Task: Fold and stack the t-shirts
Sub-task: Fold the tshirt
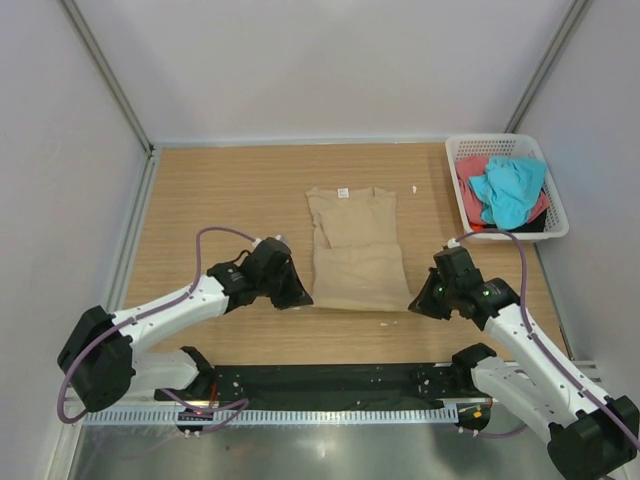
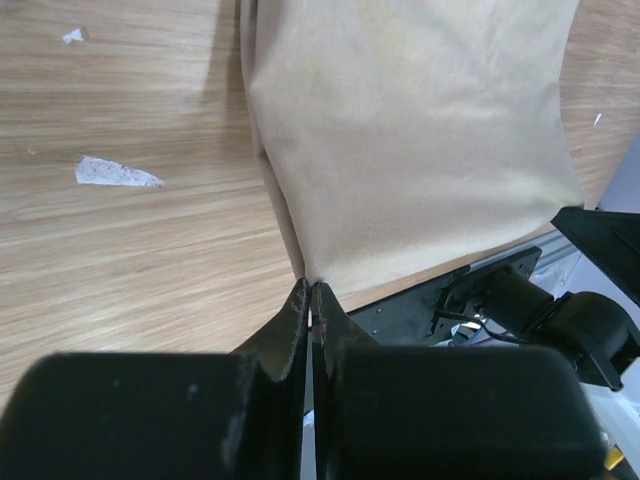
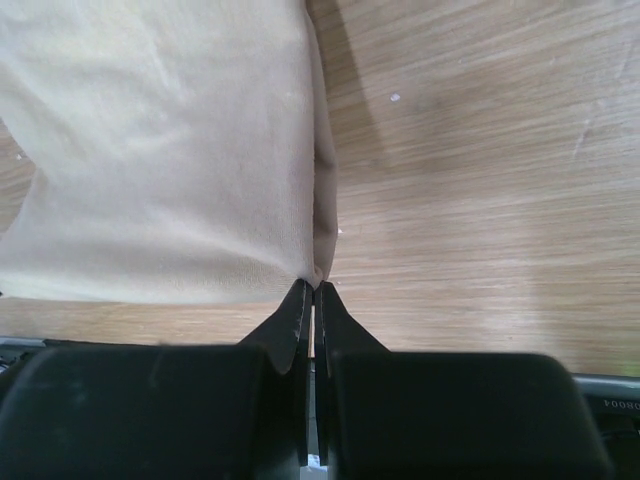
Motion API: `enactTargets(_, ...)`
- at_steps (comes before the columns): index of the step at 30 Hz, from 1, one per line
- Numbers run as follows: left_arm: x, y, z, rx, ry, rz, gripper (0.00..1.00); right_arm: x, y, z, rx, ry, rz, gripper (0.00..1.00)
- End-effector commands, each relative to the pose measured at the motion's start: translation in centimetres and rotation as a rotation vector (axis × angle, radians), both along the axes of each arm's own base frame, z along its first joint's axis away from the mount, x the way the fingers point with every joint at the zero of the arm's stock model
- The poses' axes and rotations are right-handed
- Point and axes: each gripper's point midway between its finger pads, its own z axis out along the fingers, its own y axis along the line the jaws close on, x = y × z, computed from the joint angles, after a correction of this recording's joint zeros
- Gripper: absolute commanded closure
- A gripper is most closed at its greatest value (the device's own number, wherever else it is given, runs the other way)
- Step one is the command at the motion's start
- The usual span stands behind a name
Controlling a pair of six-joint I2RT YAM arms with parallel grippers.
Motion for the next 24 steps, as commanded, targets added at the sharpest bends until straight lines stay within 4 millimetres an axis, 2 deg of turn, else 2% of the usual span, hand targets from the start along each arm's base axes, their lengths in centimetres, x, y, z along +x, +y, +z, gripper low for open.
enactTargets(1, 1.7, 0.2, 1.8, 0.047, -0.06, 0.019, 1.0, 1.9, -0.4, 2.7, -0.035, -0.074, -0.012, 0.99)
enactTargets(3, 2.5, 0.5, 2.2, 0.09, -0.078, 0.029, 1.0, 3.1, -0.7, 4.1, -0.068, -0.113, -0.013, 0.99)
enactTargets(4, 3.3, 0.0, 3.5, 0.087, -0.11, 0.018, 1.0, 3.5, -0.7, 4.1, -0.089, -0.103, -0.011, 0.99)
enactTargets(5, 3.9, 0.1, 3.9, 0.093, -0.119, 0.023, 1.0, 4.5, -0.6, 5.2, -0.094, -0.131, -0.014, 0.99)
enactTargets(6, 4.4, 0.2, 3.6, 0.116, -0.103, 0.022, 1.0, 5.0, -0.7, 5.7, -0.106, -0.145, -0.009, 0.99)
enactTargets(7, 5.4, -0.2, 5.0, 0.103, -0.128, 0.025, 1.0, 5.7, -0.8, 6.1, -0.12, -0.159, -0.014, 0.99)
enactTargets(9, 7.1, 0.3, 4.9, 0.128, -0.125, 0.037, 1.0, 7.6, -0.5, 7.3, -0.146, -0.184, -0.002, 0.99)
enactTargets(10, 8.2, -0.1, 6.2, 0.108, -0.146, 0.043, 1.0, 8.4, -0.4, 7.5, -0.162, -0.188, 0.001, 0.99)
enactTargets(11, 9.5, 0.4, 6.5, 0.112, -0.155, 0.058, 1.0, 9.9, -0.2, 8.3, -0.181, -0.202, -0.002, 0.99)
enactTargets(13, 11.8, 0.1, 7.5, 0.106, -0.168, 0.07, 1.0, 11.8, 0.1, 8.8, -0.209, -0.215, 0.018, 0.99)
enactTargets(14, 13.1, 0.6, 7.7, 0.103, -0.171, 0.087, 1.0, 13.2, 0.4, 10.5, -0.206, -0.255, 0.015, 0.99)
enactTargets(15, 14.0, 0.6, 8.1, 0.103, -0.179, 0.088, 1.0, 14.4, 0.6, 9.7, -0.232, -0.228, 0.025, 0.99)
enactTargets(16, 15.9, 0.6, 8.5, 0.1, -0.186, 0.103, 1.0, 16.0, 0.9, 11.5, -0.228, -0.27, 0.026, 0.99)
enactTargets(17, 16.8, 0.4, 8.9, 0.088, -0.189, 0.1, 1.0, 16.8, 0.7, 11.6, -0.24, -0.254, 0.023, 0.99)
enactTargets(18, 17.8, 0.3, 9.0, 0.089, -0.201, 0.098, 1.0, 18.0, 0.7, 10.8, -0.262, -0.218, 0.026, 0.99)
enactTargets(19, 19.4, 0.2, 10.7, 0.07, -0.242, 0.108, 1.0, 18.9, 0.4, 10.9, -0.266, -0.21, 0.02, 0.99)
enactTargets(20, 20.6, -0.1, 9.8, 0.081, -0.23, 0.106, 1.0, 20.4, 0.6, 12.6, -0.26, -0.247, 0.024, 0.99)
enactTargets(21, 21.5, -0.2, 10.1, 0.078, -0.243, 0.107, 1.0, 21.3, 0.7, 12.9, -0.253, -0.254, 0.024, 0.99)
enactTargets(22, 23.1, -0.3, 11.7, 0.059, -0.286, 0.114, 1.0, 22.6, 0.2, 11.9, -0.261, -0.23, 0.013, 0.99)
enactTargets(23, 24.2, -0.6, 10.5, 0.065, -0.27, 0.111, 1.0, 23.9, 0.1, 13.1, -0.254, -0.257, 0.001, 0.99)
enactTargets(24, 25.6, -1.1, 12.1, 0.032, -0.315, 0.112, 1.0, 24.7, 0.0, 13.0, -0.251, -0.254, 0.007, 0.99)
